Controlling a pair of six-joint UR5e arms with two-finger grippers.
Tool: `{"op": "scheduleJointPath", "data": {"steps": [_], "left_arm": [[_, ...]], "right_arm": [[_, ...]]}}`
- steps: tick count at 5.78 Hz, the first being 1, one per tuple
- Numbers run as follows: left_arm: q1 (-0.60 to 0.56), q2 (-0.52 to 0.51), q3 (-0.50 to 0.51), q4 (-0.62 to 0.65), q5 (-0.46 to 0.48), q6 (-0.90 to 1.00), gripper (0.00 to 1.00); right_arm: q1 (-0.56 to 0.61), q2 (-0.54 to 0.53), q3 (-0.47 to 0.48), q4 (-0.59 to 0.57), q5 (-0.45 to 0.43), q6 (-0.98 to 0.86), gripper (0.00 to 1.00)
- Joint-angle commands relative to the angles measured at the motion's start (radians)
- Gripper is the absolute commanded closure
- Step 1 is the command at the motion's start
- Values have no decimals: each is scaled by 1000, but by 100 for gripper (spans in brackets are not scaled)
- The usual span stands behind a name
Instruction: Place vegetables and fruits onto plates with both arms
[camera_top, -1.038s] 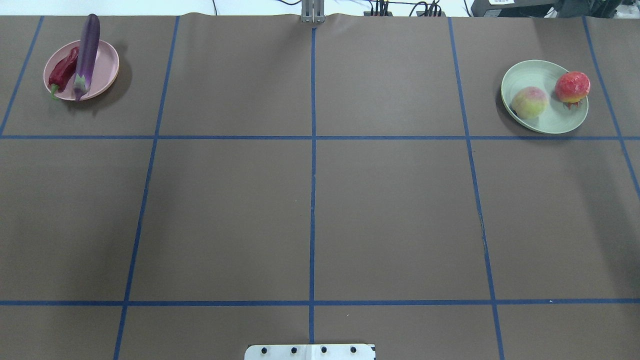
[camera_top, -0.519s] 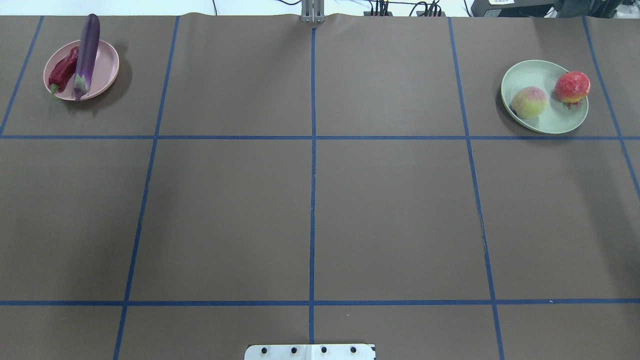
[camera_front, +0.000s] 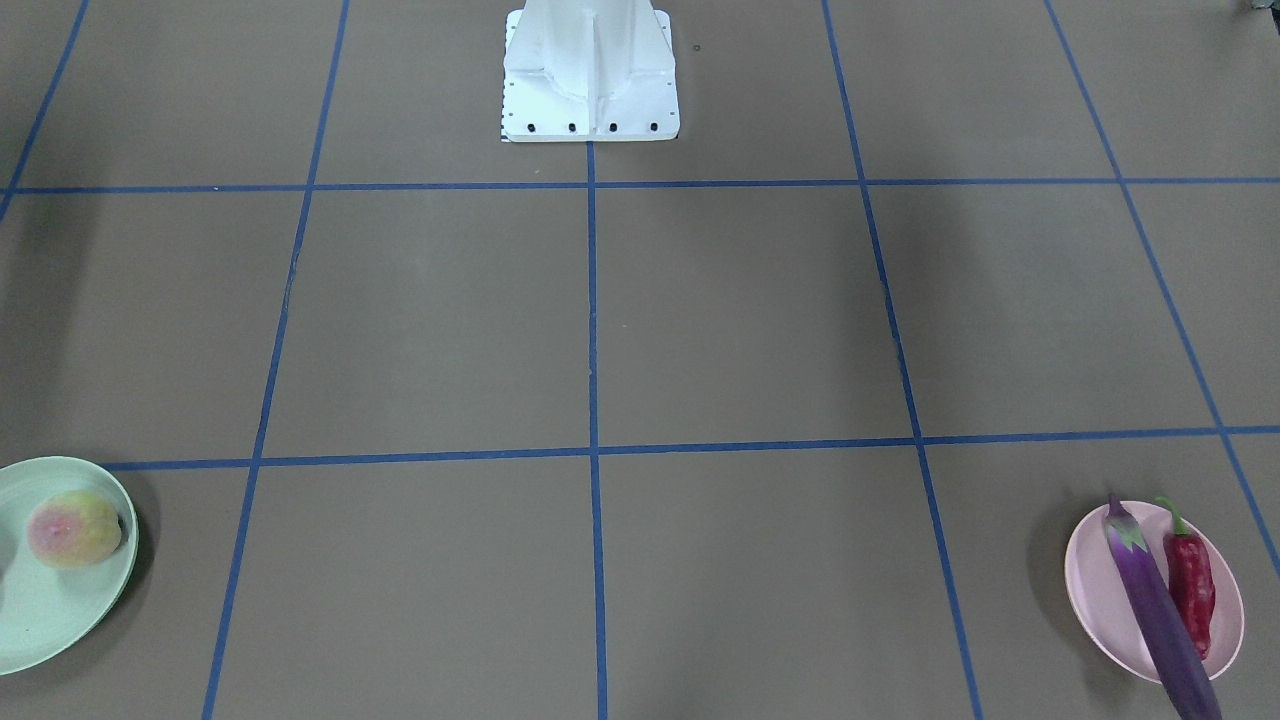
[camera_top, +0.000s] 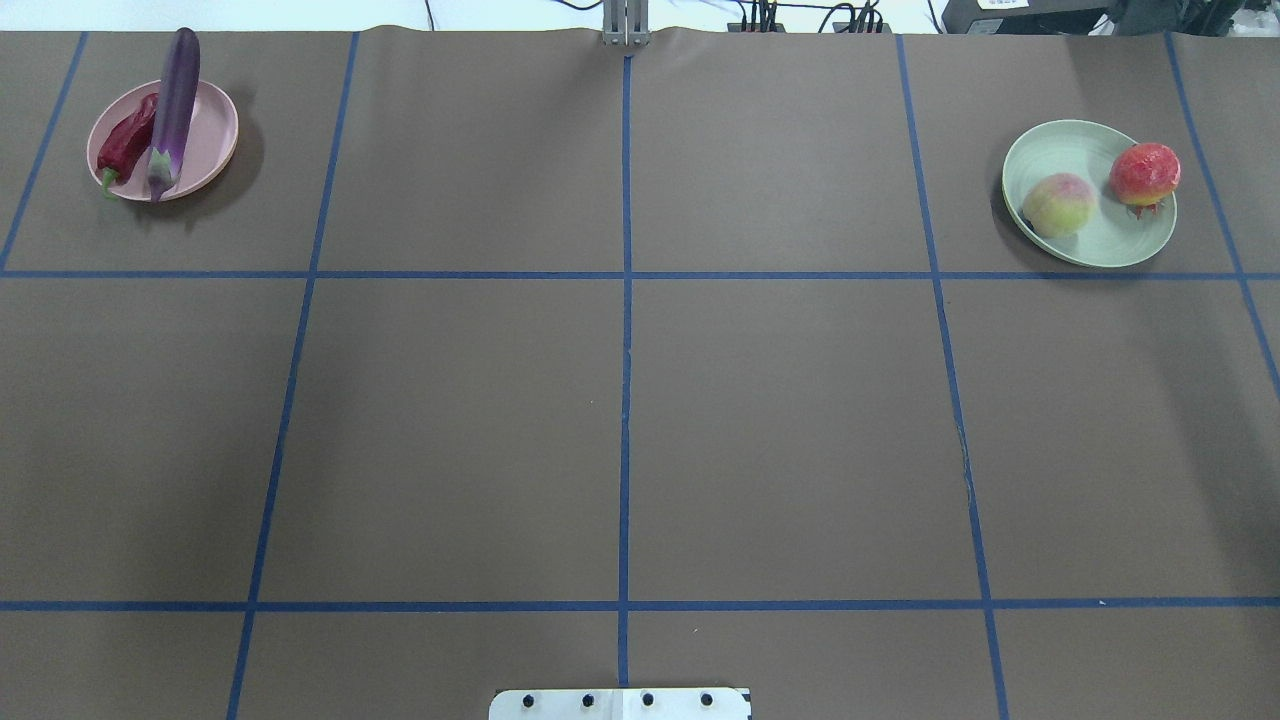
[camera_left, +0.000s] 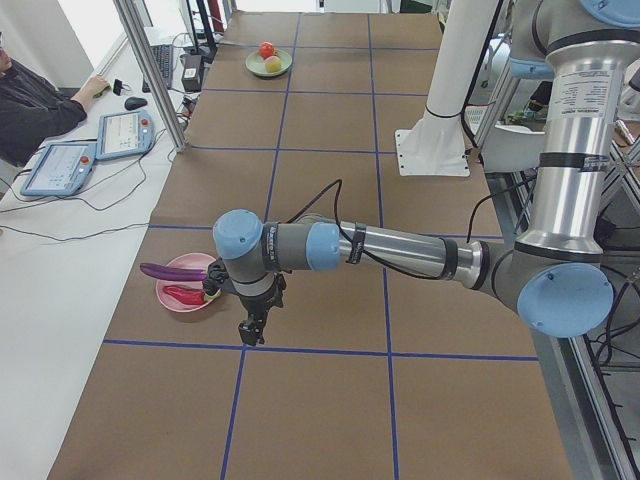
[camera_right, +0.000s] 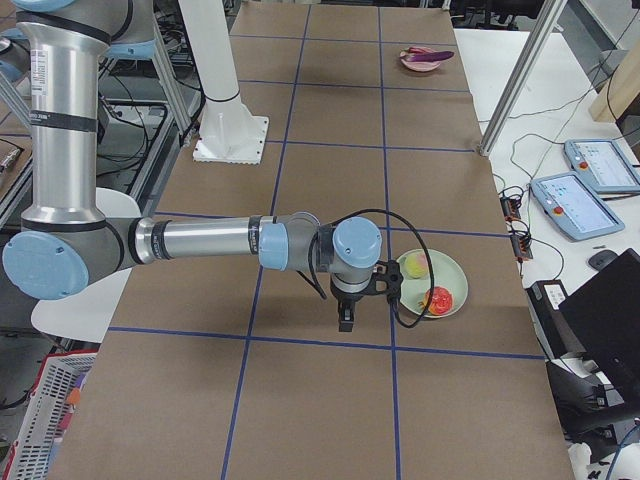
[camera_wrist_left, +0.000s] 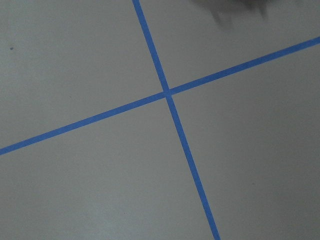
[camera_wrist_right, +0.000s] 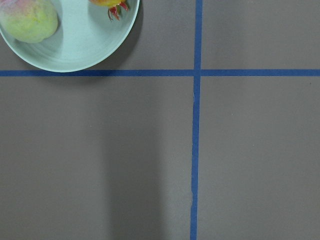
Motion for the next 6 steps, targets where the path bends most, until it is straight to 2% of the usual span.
{"op": "scheduleJointPath", "data": {"steps": [1, 6], "left_arm": [[0, 1, 0, -1, 0, 2, 0], [2, 1, 12, -3, 0, 5, 0]], "right_arm": [[1, 0, -1, 0, 0, 0, 0], [-1, 3, 1, 2, 0, 0, 0]]}}
